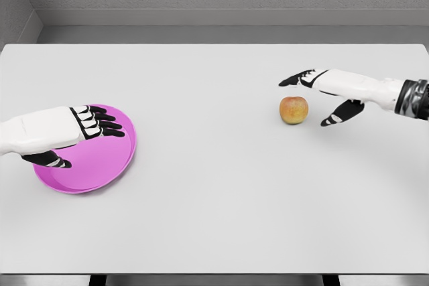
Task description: Put the apple on the plate with both arms
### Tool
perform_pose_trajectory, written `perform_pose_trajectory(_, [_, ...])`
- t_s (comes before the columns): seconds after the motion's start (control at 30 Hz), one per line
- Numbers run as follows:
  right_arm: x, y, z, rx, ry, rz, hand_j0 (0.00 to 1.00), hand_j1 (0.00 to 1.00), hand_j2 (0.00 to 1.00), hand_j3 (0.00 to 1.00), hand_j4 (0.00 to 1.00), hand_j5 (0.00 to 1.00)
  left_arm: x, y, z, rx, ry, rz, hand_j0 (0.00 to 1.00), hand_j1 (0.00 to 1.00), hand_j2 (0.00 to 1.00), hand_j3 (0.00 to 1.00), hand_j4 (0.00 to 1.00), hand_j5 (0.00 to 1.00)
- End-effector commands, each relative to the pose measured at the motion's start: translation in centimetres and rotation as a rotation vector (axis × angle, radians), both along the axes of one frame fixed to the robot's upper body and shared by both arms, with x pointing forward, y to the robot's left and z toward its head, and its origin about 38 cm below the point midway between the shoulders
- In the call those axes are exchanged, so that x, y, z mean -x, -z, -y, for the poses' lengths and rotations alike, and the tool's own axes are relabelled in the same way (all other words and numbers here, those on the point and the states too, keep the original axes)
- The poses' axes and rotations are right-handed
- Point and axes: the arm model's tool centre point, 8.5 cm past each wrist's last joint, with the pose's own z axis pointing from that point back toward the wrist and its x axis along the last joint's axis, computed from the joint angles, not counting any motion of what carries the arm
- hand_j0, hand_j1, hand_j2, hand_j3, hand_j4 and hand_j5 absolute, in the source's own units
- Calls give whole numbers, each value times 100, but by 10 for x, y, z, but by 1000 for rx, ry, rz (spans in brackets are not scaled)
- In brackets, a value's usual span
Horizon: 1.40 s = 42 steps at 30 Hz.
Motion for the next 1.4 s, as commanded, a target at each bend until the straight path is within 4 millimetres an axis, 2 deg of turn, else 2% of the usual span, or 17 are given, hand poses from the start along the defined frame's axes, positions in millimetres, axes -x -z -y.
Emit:
perform_pose_trajectory(0.0, [-4,15,0,-8,19,-43,100,100,100,100,100,100,0,-1,0,3,-3,-3,100,100,100,100,100,100])
perform_pose_trajectory(0.1, [-8,20,-9,-8,8,-58,100,100,100,100,100,100,0,-1,0,3,-3,-3,100,100,100,100,100,100])
perform_pose_trajectory(0.37, [-18,33,-17,2,12,-96,100,100,100,100,100,100,0,-1,0,3,-3,-3,100,100,100,100,100,100])
perform_pose_trajectory(0.43, [-19,36,-12,4,26,-105,100,100,100,100,100,100,0,-1,0,3,-3,-3,100,100,100,100,100,100])
perform_pose_trajectory(0.77, [-20,37,-16,19,20,-101,100,100,100,100,100,100,0,-1,0,3,-3,-3,100,100,100,100,100,100])
perform_pose_trajectory(0.83, [-23,43,-11,22,43,-118,100,100,100,100,100,100,0,-1,0,3,-3,-3,100,100,100,100,100,100])
perform_pose_trajectory(1.37, [-40,52,-19,55,72,-125,100,100,100,100,100,100,0,-1,0,3,-3,-3,100,100,100,100,100,100])
